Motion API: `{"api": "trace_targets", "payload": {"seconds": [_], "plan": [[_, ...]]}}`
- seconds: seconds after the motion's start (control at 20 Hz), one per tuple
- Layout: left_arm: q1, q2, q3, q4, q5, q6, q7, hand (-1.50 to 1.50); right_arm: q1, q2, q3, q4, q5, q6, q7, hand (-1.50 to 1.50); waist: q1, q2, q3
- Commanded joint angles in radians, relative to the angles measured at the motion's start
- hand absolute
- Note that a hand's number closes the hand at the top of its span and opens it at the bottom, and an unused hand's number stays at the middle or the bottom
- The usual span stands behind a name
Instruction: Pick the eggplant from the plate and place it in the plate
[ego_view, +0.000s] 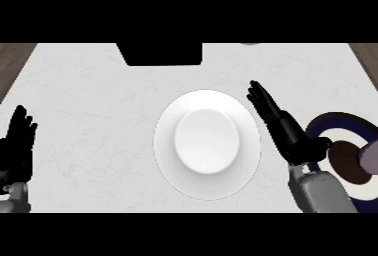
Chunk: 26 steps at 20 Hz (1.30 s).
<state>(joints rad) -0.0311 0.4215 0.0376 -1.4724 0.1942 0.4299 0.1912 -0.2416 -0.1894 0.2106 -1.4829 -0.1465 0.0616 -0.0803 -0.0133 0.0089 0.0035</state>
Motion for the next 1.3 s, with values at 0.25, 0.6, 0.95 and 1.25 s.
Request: {"api": "trace_targets", "payload": {"seconds": [0.25, 0.6, 0.95, 1.25], "plan": [[-0.083, 0.026, -0.089, -0.069, -0.046, -0.096, -0.082, 0.0, 0.018, 0.028, -0.485, 0.198, -0.38, -0.236, 0.233, -1.5, -0.114, 0.022, 0.01], [-0.154, 0.006, -0.198, -0.047, -0.056, -0.201, -0.081, 0.0, -0.066, -0.235, -0.566, 0.448, -0.321, -0.275, 0.579, -1.5, -0.017, 0.005, -0.003], [-0.238, -0.049, -0.208, 0.037, -0.093, -0.225, -0.076, 0.0, -0.048, -0.473, -0.521, 0.549, -0.176, -0.155, 0.57, -1.5, 0.007, -0.007, -0.004], [-0.261, -0.101, -0.215, 0.082, -0.119, -0.216, -0.103, 0.0, -0.123, -0.703, -0.579, 0.768, -0.18, 0.067, 0.579, -1.5, 0.017, -0.002, -0.002]]}}
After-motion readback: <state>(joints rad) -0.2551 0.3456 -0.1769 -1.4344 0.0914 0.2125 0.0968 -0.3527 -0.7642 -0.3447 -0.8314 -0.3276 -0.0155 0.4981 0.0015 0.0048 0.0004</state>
